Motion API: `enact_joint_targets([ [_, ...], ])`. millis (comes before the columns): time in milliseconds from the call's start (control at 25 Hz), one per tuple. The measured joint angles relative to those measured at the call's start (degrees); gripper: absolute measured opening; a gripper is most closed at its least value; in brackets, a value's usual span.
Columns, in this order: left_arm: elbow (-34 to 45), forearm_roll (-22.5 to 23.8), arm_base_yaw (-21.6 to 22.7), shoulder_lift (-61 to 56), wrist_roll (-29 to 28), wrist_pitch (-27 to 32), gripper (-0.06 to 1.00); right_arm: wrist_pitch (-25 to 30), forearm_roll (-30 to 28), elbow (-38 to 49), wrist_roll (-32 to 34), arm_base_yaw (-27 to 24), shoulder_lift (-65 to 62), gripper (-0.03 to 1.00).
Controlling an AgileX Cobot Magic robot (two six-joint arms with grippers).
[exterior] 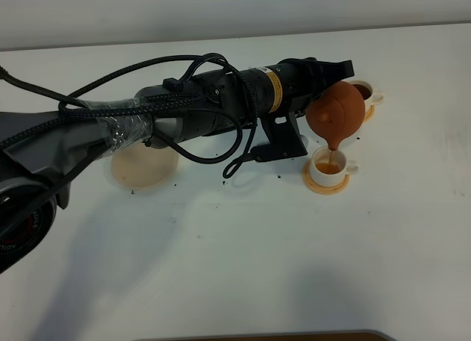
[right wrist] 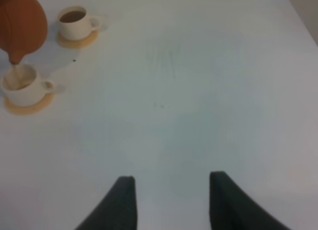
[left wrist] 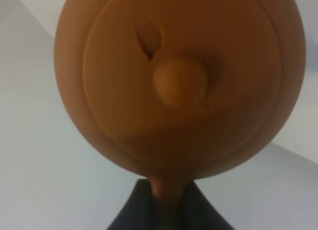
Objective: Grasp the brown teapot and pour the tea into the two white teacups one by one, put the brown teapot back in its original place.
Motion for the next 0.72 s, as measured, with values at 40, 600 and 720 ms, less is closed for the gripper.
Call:
enact_joint_targets([
  [40,0.0,0.0,0.0,0.0,0.4,0.0,0.14,0.0,0.0,0.0,0.0,0.0,0.0,0.38],
  [600,0.0,0.0,0.0,0.0,3.2,-0.1,0.14,0.0,0.0,0.0,0.0,0.0,0.0,0.38],
  [720,0.0,0.0,0.0,0.0,3.5,-0.6,0.14,0.0,0.0,0.0,0.0,0.0,0.0,0.38],
])
